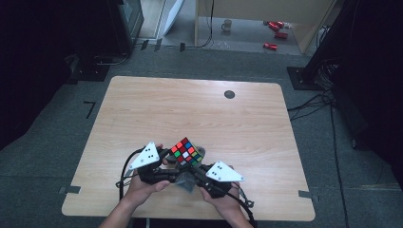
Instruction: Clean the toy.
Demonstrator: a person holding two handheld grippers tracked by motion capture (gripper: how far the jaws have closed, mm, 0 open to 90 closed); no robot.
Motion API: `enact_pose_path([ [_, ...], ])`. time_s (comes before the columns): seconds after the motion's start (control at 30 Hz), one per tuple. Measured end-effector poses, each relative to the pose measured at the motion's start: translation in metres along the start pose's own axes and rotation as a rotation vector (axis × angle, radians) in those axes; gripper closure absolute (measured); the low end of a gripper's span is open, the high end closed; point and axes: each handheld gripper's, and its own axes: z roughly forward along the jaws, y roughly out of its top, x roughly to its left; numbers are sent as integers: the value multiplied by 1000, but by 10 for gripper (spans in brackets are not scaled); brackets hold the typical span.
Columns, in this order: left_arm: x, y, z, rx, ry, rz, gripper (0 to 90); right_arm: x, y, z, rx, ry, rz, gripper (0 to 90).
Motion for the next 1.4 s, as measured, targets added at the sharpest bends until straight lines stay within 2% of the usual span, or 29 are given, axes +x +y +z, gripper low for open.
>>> enact_pose_path([
  [0.03, -1, -1, 1, 1, -5, -3, 354, -4, 0, -1, -9, -20, 12, 766],
  [0.1, -2, -1, 3, 4, -10, -1, 355, -5, -2, -1, -13, -19, 9, 759],
  [0.13, -2, -1, 3, 3, -12, 0, 354, -2, -3, 0, -10, -3, -3, 754],
  [0.23, -1, 0, 1, 4, -10, 2, 354, 11, -8, 7, 14, 86, -42, 745],
  [0.27, -1, 0, 0, -1, -11, -2, 354, 14, -9, 8, 15, 98, -54, 744],
  [0.33, 0, 1, -1, -6, -8, -2, 354, 11, -6, 6, 4, 88, -46, 744],
  [0.47, 0, -1, 1, 5, -11, -10, 354, -5, -2, -2, -31, 2, -5, 747],
  [0.53, 0, -1, 2, 8, -13, -10, 354, -3, -3, -1, -21, 8, -9, 745],
  [0.67, 0, -2, 2, 17, -15, -5, 354, 16, -10, 8, 21, 72, -64, 738],
  [0.73, 1, -1, 1, 9, -15, -9, 354, 15, -9, 9, 18, 73, -63, 740],
  [0.83, 1, -1, 1, 10, -15, -9, 354, 1, -4, 2, -17, 21, -22, 742],
  [0.9, 1, -2, 2, 14, -17, -14, 354, -3, -3, -1, -21, -6, -14, 743],
  [0.97, 0, -2, 4, 24, -12, -10, 354, 3, -5, 2, -3, -4, -32, 740],
  [1.07, 0, -3, 4, 37, -3, 2, 354, 20, -12, 10, 37, 50, -59, 730],
  [1.1, 0, -3, 3, 34, -3, 1, 354, 23, -12, 11, 41, 55, -73, 730],
  [1.17, 1, -2, 2, 26, 0, -1, 354, 18, -10, 10, 34, 56, -60, 733],
  [1.3, 1, -4, 4, 38, 1, -5, 354, -5, -4, 0, -6, -25, 26, 739],
  [1.33, 1, -4, 6, 42, 2, -6, 354, -6, -4, -1, -1, -34, 32, 739],
  [1.4, 0, -5, 7, 48, 0, -6, 354, -1, -7, 2, 14, -37, 14, 737],
])
